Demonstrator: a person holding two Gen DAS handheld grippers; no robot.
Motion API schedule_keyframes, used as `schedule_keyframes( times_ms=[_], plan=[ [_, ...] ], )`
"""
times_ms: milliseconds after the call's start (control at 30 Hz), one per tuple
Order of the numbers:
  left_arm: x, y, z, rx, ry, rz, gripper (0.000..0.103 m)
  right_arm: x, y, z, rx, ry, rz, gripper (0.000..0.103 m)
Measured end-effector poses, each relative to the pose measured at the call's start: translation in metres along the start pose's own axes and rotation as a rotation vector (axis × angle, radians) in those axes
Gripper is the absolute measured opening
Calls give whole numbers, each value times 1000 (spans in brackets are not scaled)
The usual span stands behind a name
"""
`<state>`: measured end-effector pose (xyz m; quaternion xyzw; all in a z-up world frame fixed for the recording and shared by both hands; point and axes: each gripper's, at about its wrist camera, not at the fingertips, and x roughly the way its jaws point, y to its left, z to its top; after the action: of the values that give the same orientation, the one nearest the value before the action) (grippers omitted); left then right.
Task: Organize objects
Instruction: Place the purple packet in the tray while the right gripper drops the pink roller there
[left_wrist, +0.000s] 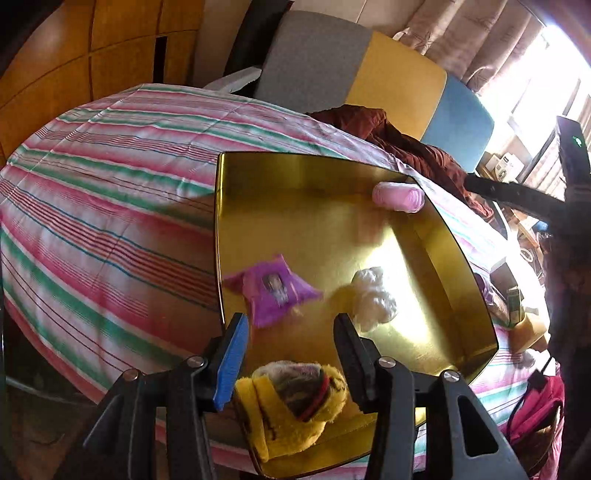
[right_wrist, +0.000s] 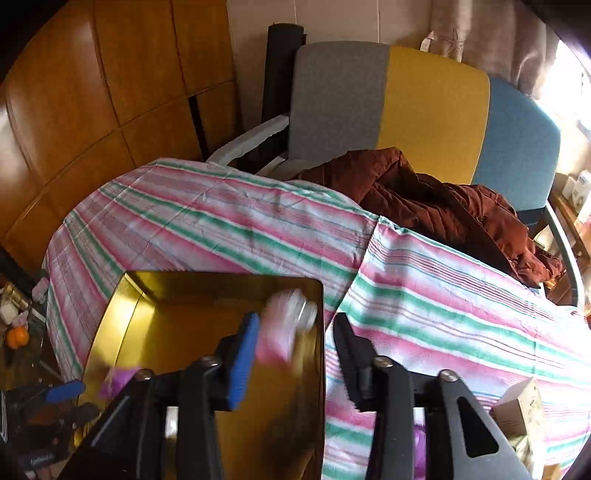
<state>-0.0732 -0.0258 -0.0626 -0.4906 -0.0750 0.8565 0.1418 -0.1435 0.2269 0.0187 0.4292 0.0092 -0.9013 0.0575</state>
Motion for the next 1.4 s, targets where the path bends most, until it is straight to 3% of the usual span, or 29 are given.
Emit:
schedule_keyframes(
  times_ms=[167,500,700,1400],
  plan=[
    [-6,0,-4,-12,-21,-5,48,-12,1,-26,0,9,4,61],
    [-32,-8,-1,-30,-82,-4,51,-35,26,-79,-32,-25,5,103],
    [-33,-30,-3,8,-84,10,55,-48,42,-95,-87,-86,-93,103],
    [-41,-83,-11,156,-119,57,55,-73,20,-120,-14,-106,-92,103]
  ],
)
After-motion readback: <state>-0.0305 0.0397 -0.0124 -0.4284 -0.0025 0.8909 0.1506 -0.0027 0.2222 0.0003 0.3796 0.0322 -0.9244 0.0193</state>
